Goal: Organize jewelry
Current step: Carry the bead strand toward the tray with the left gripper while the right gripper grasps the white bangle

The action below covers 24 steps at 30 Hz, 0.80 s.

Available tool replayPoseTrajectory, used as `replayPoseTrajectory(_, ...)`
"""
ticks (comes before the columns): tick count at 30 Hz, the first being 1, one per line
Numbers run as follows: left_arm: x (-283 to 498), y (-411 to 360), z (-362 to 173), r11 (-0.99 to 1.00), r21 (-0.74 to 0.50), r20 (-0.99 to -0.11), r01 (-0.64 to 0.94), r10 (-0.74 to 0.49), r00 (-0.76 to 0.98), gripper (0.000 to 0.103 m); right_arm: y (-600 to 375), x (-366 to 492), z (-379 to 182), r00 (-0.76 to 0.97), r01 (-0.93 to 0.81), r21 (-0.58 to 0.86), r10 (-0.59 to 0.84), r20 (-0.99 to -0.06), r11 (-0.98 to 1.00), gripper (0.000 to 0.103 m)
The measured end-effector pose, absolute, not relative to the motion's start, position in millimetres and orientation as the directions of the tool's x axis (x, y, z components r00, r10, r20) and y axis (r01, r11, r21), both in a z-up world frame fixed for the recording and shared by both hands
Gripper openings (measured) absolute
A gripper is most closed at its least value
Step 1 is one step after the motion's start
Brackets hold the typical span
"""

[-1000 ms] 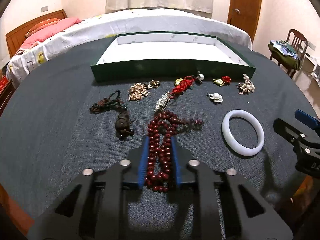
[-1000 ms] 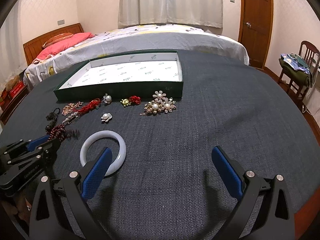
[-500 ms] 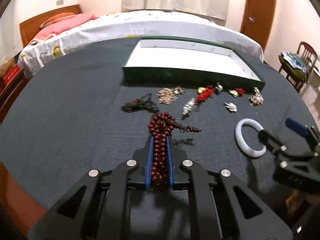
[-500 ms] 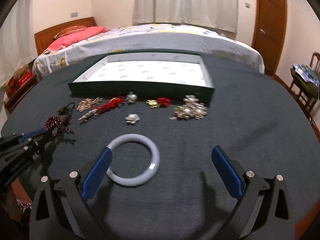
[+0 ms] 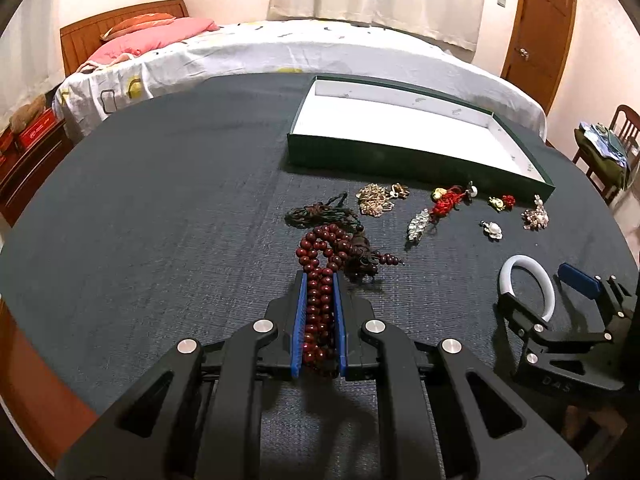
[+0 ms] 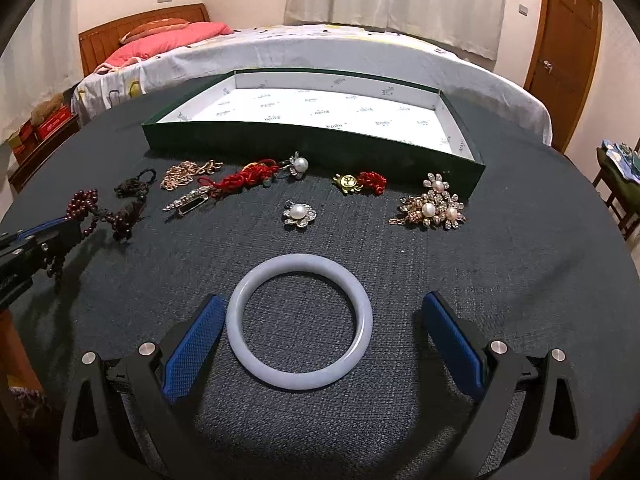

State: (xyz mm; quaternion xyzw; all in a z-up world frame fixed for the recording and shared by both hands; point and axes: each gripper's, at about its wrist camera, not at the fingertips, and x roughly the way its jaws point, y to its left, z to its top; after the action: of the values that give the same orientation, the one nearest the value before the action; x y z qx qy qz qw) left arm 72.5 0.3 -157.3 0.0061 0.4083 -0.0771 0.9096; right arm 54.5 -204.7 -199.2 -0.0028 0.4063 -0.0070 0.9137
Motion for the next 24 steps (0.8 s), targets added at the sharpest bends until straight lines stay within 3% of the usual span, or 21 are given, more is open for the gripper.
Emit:
replayPoseTrajectory(5, 72.8, 0.1, -158.3, 0.989, -0.047, -0.746, 0.143, -0.130, 0.653, 0.013, -202.9, 48.7, -197.2, 0.683, -0.016, 0.011, 0.019, -0.730, 1.000, 0.069)
replayPoseTrajectory(24, 71.3, -6.1, -143.4, 0.986, -0.037, -0.720, 0.164, -0.140, 0.679, 0.013, -219.9, 38.6, -176.0, 0.721, 0.000, 0.062, 0.043, -0.691, 0.998, 0.068)
